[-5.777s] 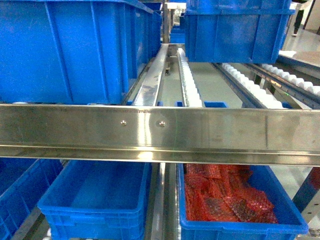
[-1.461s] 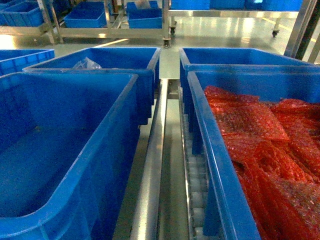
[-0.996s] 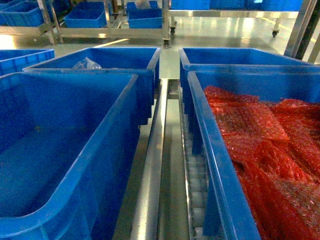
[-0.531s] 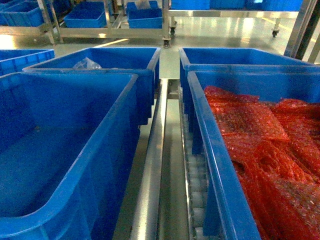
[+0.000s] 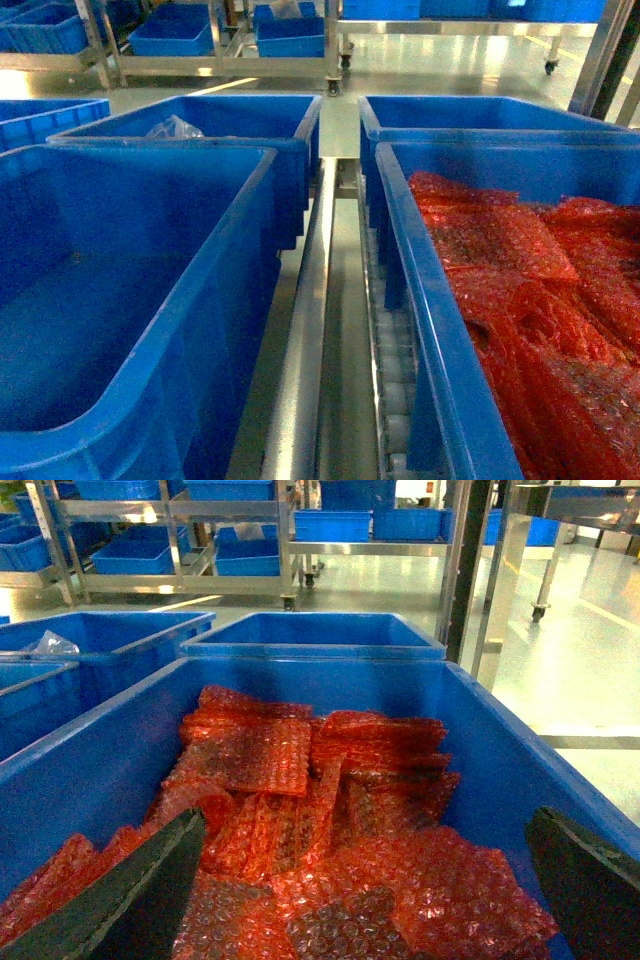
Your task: Pick blue part to blue bin on bottom shelf
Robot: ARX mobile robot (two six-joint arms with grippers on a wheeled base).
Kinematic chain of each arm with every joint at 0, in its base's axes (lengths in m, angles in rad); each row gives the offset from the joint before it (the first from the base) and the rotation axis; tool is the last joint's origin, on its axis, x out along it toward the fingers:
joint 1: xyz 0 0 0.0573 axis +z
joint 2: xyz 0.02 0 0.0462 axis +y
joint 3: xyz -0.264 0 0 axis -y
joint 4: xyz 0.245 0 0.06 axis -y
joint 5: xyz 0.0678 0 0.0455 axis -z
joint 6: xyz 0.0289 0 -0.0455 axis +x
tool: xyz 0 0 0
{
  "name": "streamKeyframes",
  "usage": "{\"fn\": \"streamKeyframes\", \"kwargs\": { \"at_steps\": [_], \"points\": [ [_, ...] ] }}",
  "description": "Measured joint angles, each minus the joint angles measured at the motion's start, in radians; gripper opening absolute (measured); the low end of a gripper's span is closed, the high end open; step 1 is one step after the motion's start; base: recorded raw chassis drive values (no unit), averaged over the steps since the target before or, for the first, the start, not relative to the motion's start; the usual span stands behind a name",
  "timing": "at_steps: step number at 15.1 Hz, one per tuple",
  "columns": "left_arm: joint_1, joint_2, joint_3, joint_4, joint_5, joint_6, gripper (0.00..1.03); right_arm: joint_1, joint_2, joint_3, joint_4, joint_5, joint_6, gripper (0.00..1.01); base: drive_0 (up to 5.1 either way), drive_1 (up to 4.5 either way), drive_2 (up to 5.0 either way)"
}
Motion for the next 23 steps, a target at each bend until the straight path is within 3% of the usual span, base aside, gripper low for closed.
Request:
{"fn": "streamKeyframes", "kwargs": {
  "at_steps": [1,3,4,6,9,10,12,15,18,21,22,23],
  "points": [
    [0.037,0.067,0.014,0.053,0.035,-0.003,0.43,0.000,0.000,0.000,0.000,0.000,0.000,0.98,0.0,0.00,0.0],
    [0.125,0.329,0.081,0.224,0.164,-0.024,0.43,0.000,0.000,0.000,0.001,0.000,0.000,0.98,0.0,0.00,0.0],
    [0.145,0.441,0.116,0.274,0.189,-0.029,0.43,0.000,0.000,0.000,0.000,0.000,0.000,0.98,0.0,0.00,0.0],
    [0.153,0.590,0.154,0.283,0.200,-0.042,0.63,0.000,0.000,0.000,0.000,0.000,0.000,0.98,0.0,0.00,0.0],
    [0.153,0.577,0.151,0.310,0.206,-0.046,0.99,0.000,0.000,0.000,0.000,0.000,0.000,0.98,0.0,0.00,0.0],
    [0.190,0.570,0.105,0.452,0.323,-0.019,0.87,0.000,0.000,0.000,0.001,0.000,0.000,0.98,0.0,0.00,0.0],
    [0.240,0.488,0.007,0.487,0.417,0.002,0.67,0.000,0.000,0.000,0.000,0.000,0.000,0.98,0.0,0.00,0.0],
    [0.304,0.374,-0.092,0.462,0.485,0.005,0.31,0.000,0.000,0.000,0.000,0.000,0.000,0.98,0.0,0.00,0.0],
    [0.347,0.271,-0.153,0.421,0.528,0.004,0.01,0.000,0.000,0.000,0.001,0.000,0.000,0.98,0.0,0.00,0.0],
    [0.388,0.156,-0.201,0.352,0.572,0.006,0.02,0.000,0.000,0.000,0.001,0.000,0.000,0.98,0.0,0.00,0.0],
    [0.454,0.111,-0.216,0.320,0.643,0.008,0.02,0.000,0.000,0.000,0.001,0.000,0.000,0.98,0.0,0.00,0.0],
    [0.476,0.078,-0.225,0.298,0.640,0.008,0.02,0.000,0.000,0.000,0.000,0.000,0.000,0.98,0.0,0.00,0.0]
  ]
}}
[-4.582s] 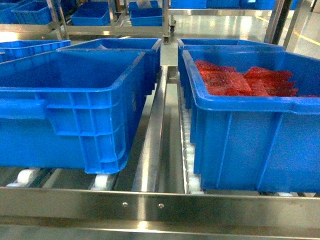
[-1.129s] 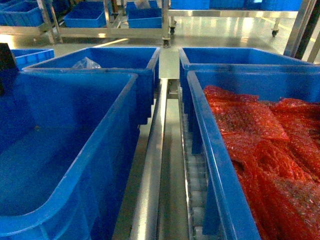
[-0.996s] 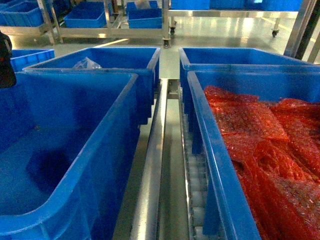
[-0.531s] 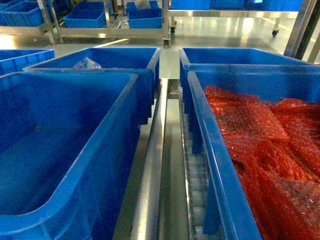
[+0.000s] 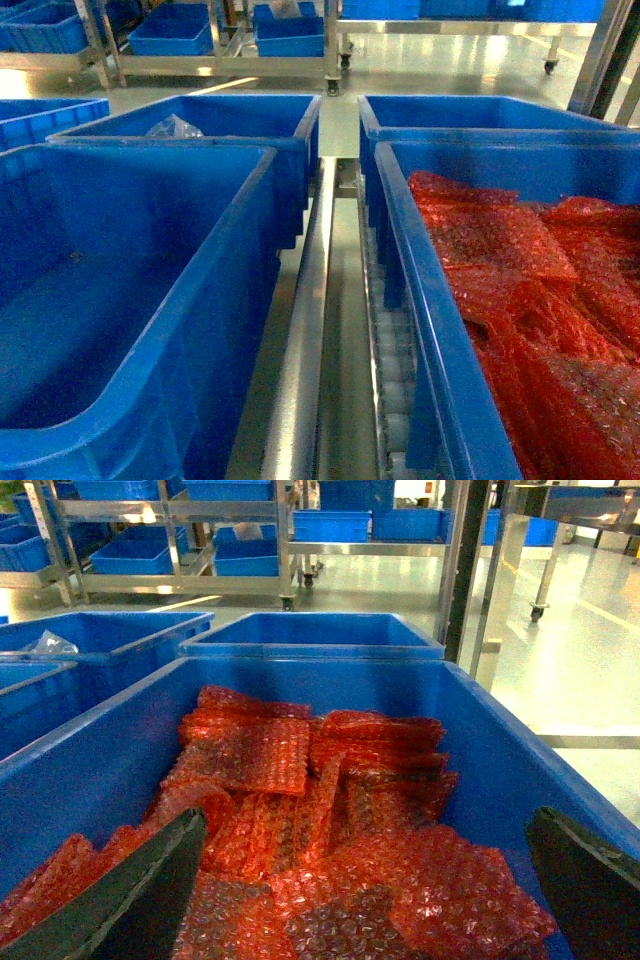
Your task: Pick blue part to blue bin on bottom shelf
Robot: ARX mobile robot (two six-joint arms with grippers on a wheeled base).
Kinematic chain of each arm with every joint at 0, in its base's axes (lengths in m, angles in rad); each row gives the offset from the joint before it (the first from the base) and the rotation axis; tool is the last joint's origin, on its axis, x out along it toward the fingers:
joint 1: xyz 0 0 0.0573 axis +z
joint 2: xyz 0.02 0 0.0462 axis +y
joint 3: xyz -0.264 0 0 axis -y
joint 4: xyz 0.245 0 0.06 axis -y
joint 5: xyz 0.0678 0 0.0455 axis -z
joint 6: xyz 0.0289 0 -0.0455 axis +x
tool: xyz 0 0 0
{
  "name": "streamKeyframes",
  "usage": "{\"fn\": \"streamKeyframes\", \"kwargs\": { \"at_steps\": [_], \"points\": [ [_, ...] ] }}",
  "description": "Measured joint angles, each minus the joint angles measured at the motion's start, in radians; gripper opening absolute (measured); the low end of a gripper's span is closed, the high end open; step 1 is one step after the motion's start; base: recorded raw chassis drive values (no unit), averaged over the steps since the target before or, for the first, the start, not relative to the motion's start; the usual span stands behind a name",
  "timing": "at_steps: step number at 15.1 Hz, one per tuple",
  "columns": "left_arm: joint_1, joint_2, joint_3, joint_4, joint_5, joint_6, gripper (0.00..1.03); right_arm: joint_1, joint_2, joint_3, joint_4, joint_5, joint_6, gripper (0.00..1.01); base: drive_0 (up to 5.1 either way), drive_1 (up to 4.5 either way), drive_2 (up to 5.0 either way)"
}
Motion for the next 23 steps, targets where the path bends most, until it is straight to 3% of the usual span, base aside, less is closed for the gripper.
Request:
{"fn": "streamKeyframes", "kwargs": {
  "at_steps": [1,2,12,19,20,21,23],
  "points": [
    [-0.003,-0.041,-0.008,-0.031,0.013,0.001,0.02,0.000,0.000,0.000,0.001,-0.001,0.000,0.98,0.0,0.00,0.0],
    [-0.009,-0.044,-0.038,0.027,0.015,0.001,0.02,0.000,0.000,0.000,0.000,0.000,0.000,0.98,0.0,0.00,0.0],
    [-0.007,-0.359,-0.048,-0.291,0.014,0.001,0.02,0.000,0.000,0.000,0.000,0.000,0.000,0.98,0.0,0.00,0.0],
    [-0.007,-0.472,-0.048,-0.401,0.014,0.001,0.02,0.000,0.000,0.000,0.000,0.000,0.000,0.98,0.0,0.00,0.0],
    [-0.007,-0.500,-0.047,-0.444,0.014,0.002,0.02,0.000,0.000,0.000,0.000,0.000,0.000,0.98,0.0,0.00,0.0],
    [-0.007,-0.593,-0.047,-0.579,0.018,0.002,0.02,0.000,0.000,0.000,0.000,0.000,0.000,0.98,0.0,0.00,0.0],
    [-0.007,-0.636,-0.041,-0.569,0.011,0.003,0.02,0.000,0.000,0.000,0.003,-0.001,0.000,0.98,0.0,0.00,0.0]
  ]
}}
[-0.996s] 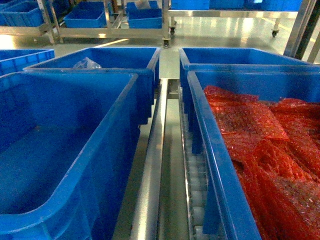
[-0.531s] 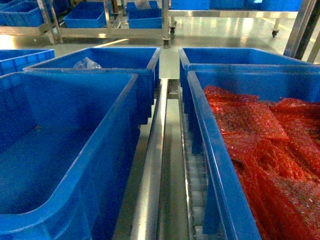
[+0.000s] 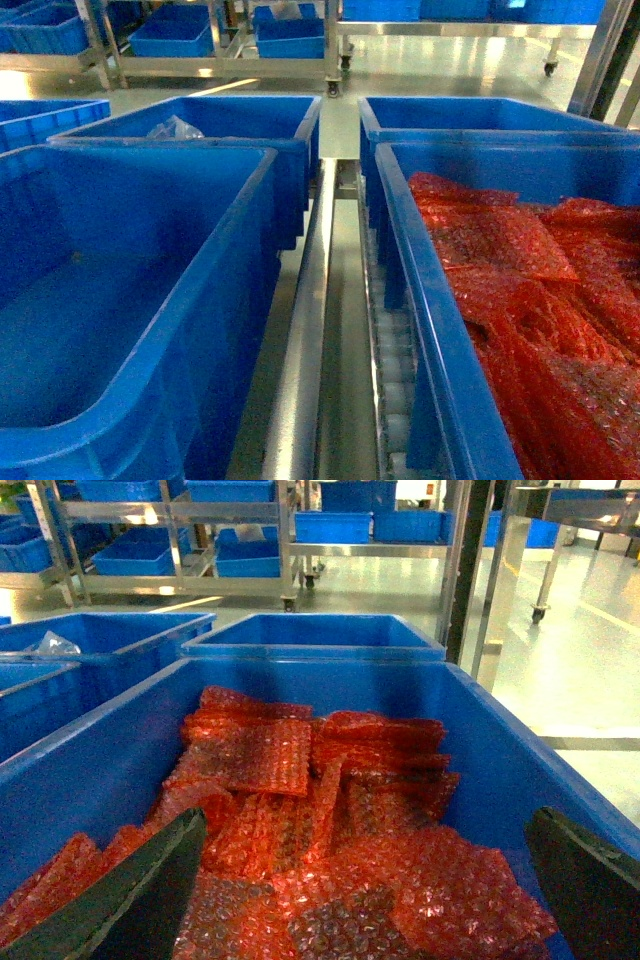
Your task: Pick blue part to blue bin on bottom shelf
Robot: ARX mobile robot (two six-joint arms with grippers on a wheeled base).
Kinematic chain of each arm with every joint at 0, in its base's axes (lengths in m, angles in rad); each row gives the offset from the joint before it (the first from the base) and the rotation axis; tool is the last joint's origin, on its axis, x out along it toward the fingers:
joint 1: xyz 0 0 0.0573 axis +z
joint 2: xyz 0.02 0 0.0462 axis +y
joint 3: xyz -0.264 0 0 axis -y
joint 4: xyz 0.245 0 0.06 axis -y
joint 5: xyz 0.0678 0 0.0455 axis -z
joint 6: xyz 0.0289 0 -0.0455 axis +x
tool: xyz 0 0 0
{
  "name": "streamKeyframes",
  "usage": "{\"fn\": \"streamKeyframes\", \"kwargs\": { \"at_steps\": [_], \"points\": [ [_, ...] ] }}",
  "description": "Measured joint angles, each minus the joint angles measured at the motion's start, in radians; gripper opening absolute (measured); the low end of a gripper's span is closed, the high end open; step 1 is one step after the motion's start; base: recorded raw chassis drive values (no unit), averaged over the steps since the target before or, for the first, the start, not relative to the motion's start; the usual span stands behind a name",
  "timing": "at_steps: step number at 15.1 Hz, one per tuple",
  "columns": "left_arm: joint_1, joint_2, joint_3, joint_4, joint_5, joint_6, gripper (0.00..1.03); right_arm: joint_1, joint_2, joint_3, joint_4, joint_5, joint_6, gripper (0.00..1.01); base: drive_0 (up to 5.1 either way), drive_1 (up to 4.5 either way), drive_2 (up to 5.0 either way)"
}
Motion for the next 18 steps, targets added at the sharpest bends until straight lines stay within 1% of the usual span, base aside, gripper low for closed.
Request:
{"fn": "streamKeyframes", "kwargs": {
  "at_steps": [1,2,3,7,8,10,18],
  "points": [
    [0.000,0.000,-0.006,-0.020,0.003,0.002,0.02,0.000,0.000,0.000,-0.003,0.000,0.000,0.98,0.0,0.00,0.0],
    [0.000,0.000,-0.006,-0.010,0.003,0.002,0.11,0.000,0.000,0.000,-0.003,0.001,0.000,0.98,0.0,0.00,0.0],
    [0.000,0.000,-0.006,-0.014,0.004,0.002,0.24,0.000,0.000,0.000,-0.003,0.001,0.000,0.98,0.0,0.00,0.0],
    [0.000,0.000,-0.006,-0.013,0.004,0.002,0.59,0.000,0.000,0.000,-0.002,0.001,0.000,0.98,0.0,0.00,0.0],
    [0.000,0.000,-0.006,-0.013,0.004,0.002,0.74,0.000,0.000,0.000,-0.002,0.001,0.000,0.98,0.0,0.00,0.0],
    [0.000,0.000,-0.006,-0.013,0.004,0.002,0.97,0.000,0.000,0.000,-0.002,0.001,0.000,0.98,0.0,0.00,0.0],
    [0.000,0.000,-0.006,-0.013,0.003,0.002,0.98,0.000,0.000,0.000,-0.002,0.001,0.000,0.98,0.0,0.00,0.0]
  ]
}}
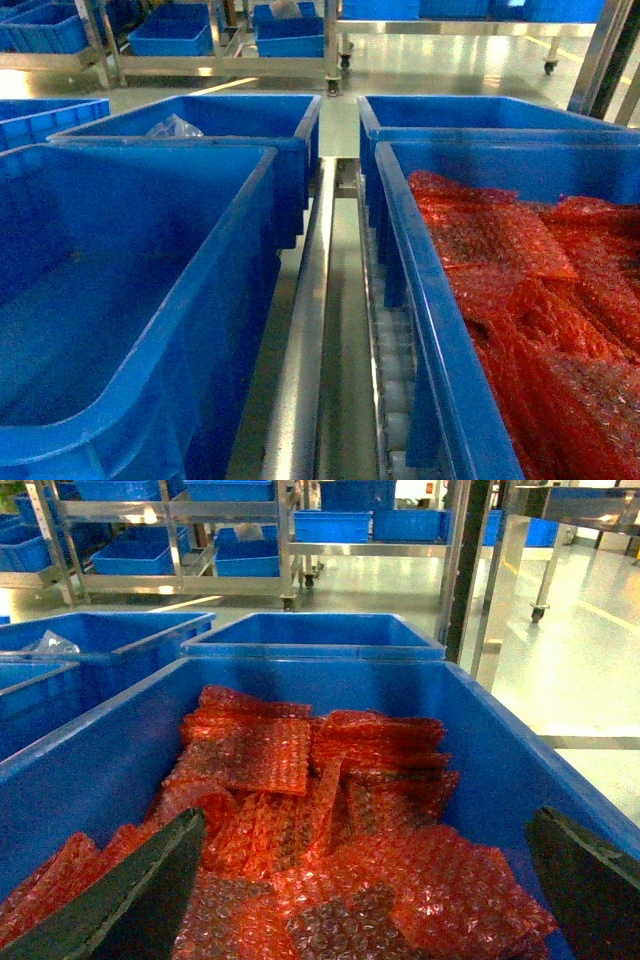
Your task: Pick blue part to blue bin on bottom shelf
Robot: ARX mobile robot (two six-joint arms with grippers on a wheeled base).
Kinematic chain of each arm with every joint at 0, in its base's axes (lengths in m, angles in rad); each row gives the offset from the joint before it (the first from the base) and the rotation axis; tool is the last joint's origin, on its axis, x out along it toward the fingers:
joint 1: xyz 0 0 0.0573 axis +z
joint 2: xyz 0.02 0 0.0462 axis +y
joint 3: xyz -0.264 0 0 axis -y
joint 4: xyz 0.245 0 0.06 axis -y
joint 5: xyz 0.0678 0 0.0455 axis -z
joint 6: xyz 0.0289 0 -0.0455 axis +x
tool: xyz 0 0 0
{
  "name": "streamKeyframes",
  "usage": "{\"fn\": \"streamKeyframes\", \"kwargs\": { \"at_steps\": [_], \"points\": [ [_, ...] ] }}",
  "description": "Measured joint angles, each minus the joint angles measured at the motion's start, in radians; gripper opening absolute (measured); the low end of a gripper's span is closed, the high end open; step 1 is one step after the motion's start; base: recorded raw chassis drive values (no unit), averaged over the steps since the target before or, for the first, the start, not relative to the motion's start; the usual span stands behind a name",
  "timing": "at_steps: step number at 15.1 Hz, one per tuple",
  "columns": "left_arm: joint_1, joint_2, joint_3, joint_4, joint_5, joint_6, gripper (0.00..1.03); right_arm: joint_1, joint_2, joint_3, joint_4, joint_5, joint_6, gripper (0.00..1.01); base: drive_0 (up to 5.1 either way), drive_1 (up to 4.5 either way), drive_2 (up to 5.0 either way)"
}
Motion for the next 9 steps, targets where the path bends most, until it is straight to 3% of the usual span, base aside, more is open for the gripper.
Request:
{"fn": "streamKeyframes", "kwargs": {
  "at_steps": [9],
  "points": [
    [0.000,0.000,0.000,0.000,0.000,0.000,0.98,0.000,0.000,0.000,0.000,0.000,0.000,0.98,0.0,0.00,0.0]
  ]
}}
